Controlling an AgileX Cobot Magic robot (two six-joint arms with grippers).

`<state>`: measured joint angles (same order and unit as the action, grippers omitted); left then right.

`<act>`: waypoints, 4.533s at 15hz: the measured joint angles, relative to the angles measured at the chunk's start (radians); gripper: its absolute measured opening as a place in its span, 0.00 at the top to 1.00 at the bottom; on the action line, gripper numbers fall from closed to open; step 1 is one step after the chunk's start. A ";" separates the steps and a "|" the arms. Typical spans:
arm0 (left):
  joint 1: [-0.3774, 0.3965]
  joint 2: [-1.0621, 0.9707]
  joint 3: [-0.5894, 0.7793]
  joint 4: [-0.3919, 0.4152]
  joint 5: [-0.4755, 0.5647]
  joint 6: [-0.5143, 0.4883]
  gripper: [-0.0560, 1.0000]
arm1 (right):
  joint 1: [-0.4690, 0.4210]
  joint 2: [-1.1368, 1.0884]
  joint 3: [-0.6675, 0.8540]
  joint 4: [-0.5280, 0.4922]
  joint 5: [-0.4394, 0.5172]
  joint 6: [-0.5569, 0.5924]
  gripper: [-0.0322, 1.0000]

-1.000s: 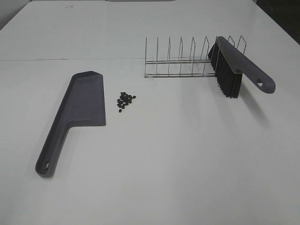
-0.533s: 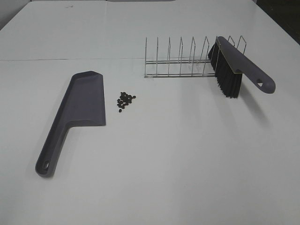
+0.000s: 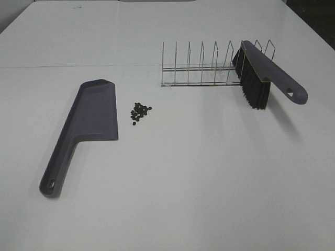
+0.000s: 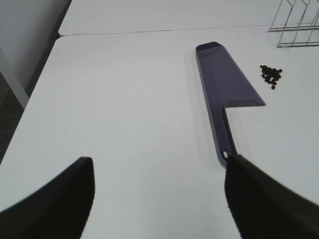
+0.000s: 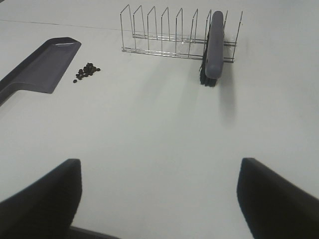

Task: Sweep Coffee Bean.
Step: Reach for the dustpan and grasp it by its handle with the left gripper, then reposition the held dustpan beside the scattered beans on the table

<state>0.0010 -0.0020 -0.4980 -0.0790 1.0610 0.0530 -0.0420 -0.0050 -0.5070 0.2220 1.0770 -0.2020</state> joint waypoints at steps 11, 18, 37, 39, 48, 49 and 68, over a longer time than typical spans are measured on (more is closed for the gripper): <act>0.000 0.000 0.000 0.000 0.000 0.000 0.32 | 0.000 0.000 0.000 0.000 0.000 0.000 0.27; 0.000 0.000 0.000 0.000 0.000 0.000 0.32 | 0.000 0.000 0.000 0.000 0.000 0.000 0.27; -0.038 1.212 -0.370 -0.269 -0.215 -0.019 0.32 | 0.000 0.000 0.000 0.000 0.000 0.000 0.27; -0.093 1.372 -0.455 -0.269 -0.173 -0.025 0.32 | 0.000 0.000 0.000 0.000 0.000 0.000 0.27; -0.314 1.849 -0.674 -0.059 -0.159 -0.243 0.32 | 0.000 0.000 0.000 0.000 0.000 0.000 0.27; -0.314 1.849 -0.674 -0.059 -0.159 -0.243 0.32 | 0.000 0.000 0.000 0.000 0.000 0.000 0.27; -0.326 2.077 -0.686 -0.028 -0.315 -0.315 0.65 | 0.000 0.000 0.000 0.000 0.000 0.000 0.27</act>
<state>-0.3250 2.0750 -1.1840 -0.1070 0.7460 -0.2620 -0.0420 -0.0050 -0.5070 0.2220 1.0770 -0.2020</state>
